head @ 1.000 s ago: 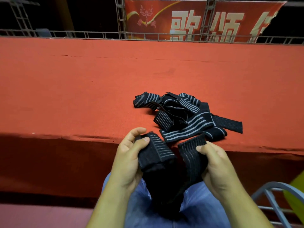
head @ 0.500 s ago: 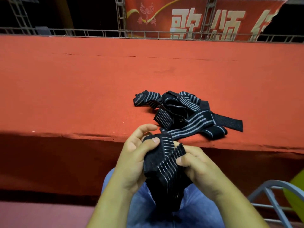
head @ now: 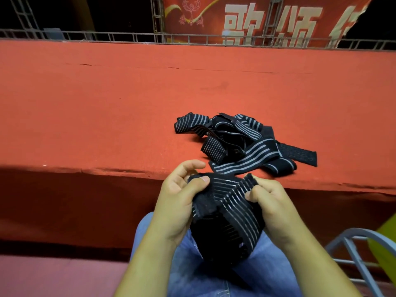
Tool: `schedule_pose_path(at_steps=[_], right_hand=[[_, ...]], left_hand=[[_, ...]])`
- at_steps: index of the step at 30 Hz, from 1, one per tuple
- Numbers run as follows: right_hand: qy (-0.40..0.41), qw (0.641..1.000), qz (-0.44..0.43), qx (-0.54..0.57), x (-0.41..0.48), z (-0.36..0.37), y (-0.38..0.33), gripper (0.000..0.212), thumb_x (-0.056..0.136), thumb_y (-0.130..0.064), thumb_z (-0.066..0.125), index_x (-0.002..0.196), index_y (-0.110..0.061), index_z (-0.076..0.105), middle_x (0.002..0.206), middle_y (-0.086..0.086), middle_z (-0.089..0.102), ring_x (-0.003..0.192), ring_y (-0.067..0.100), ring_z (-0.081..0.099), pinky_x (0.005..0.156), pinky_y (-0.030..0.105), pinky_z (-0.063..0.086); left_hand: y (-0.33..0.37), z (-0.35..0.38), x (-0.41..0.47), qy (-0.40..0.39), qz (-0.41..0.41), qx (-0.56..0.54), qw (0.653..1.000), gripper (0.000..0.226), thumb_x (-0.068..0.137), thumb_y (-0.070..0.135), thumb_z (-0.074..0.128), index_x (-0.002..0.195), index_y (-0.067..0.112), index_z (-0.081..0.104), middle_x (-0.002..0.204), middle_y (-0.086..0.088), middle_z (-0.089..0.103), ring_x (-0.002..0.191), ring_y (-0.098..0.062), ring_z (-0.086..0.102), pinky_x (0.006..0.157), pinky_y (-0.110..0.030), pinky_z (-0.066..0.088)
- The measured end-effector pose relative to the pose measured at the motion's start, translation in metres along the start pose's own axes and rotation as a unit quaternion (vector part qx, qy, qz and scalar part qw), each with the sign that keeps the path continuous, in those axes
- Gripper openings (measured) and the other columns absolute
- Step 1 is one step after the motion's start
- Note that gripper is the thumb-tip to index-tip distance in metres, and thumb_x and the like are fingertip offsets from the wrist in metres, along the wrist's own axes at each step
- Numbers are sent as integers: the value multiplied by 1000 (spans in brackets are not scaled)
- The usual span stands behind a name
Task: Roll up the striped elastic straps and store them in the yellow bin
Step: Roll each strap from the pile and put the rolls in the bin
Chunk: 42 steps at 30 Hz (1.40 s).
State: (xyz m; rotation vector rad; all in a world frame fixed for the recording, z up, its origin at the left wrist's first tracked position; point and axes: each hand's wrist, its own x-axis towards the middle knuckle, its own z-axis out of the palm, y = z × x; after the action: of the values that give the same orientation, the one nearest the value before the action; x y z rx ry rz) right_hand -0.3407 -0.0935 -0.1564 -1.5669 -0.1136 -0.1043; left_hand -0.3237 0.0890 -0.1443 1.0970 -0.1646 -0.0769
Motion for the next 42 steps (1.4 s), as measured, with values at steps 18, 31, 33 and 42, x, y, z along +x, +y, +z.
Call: schedule_pose_path(at_steps=[18, 31, 33, 42], right_hand=[[169, 974, 11, 149, 4, -17, -11, 60, 52, -34, 64, 101, -1, 56, 96, 19, 45, 89, 33, 40, 66, 41, 34], [141, 975, 69, 156, 7, -16, -8, 52, 57, -28, 64, 103, -5, 57, 98, 16, 48, 92, 32, 43, 69, 41, 37], [133, 975, 73, 165, 9, -15, -8, 56, 55, -30, 65, 105, -8, 56, 101, 17, 49, 93, 32, 44, 74, 44, 38], [201, 964, 38, 169, 13, -36, -10, 19, 68, -21, 57, 82, -8, 61, 82, 18, 55, 76, 29, 53, 68, 38, 46]], left_hand=[[0, -20, 3, -124, -84, 194, 969, 23, 89, 27, 79, 109, 16, 77, 101, -13, 76, 91, -20, 66, 82, -33, 51], [2, -31, -3, -244, -66, 79, 964, 51, 84, 56, 77, 101, 9, 74, 95, -8, 67, 87, -23, 61, 79, -28, 51], [4, -25, -7, -255, -74, 36, 964, 38, 87, 53, 76, 103, 18, 75, 94, 0, 69, 87, -13, 64, 81, -27, 53], [7, -29, 2, -116, -51, 194, 973, 39, 92, 48, 70, 73, 15, 62, 75, -6, 61, 67, -16, 54, 65, -33, 45]])
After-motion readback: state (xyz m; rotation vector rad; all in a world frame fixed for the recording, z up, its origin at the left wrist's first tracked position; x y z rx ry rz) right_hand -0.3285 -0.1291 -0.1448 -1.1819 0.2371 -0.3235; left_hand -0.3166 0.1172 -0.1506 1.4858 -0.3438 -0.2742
